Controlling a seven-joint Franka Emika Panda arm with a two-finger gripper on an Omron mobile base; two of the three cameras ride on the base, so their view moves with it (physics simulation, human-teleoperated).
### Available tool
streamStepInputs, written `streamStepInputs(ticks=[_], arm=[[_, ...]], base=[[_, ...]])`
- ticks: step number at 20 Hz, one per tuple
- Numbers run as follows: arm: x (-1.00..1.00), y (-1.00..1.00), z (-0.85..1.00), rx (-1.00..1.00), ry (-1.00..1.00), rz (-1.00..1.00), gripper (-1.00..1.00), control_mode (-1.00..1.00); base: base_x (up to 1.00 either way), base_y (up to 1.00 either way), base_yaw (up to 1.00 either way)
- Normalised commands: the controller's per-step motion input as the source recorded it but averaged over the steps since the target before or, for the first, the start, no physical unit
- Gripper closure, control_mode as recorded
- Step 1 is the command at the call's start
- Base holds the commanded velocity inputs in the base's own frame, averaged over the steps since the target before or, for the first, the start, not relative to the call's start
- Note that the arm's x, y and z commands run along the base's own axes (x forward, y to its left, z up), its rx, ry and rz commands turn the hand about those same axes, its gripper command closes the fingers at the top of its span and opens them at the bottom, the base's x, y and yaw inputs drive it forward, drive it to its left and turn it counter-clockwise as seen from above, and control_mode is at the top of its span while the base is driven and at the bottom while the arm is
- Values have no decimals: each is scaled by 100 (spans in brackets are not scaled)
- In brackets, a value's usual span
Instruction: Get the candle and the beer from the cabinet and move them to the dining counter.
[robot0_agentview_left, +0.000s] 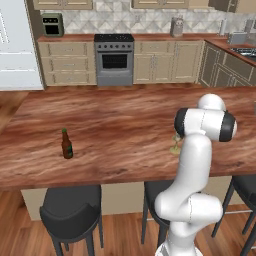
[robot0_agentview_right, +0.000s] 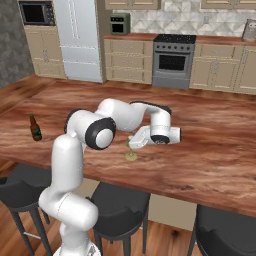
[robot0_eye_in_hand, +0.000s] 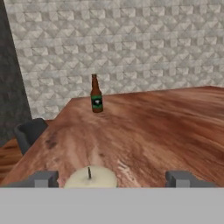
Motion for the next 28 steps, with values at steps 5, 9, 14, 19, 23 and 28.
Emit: streamStepInputs(ticks=[5,9,14,19,23,28], arm=[[0,0,27,0,0,0,-100,-100],[-14,-2,57,-1,-1,0,-100,-100],[-28,0,69,-7,-1,0,-100,-100],[-49,1,85,-9,0,-4,-100,-100],[-69,9,78,-8,0,-15,-100,-100],[-97,24,49,-5,2,-26,-100,-100]], base=[[0,0,0],[0,0,0],[0,0,0],[0,0,0],[0,0,0],[0,0,0]])
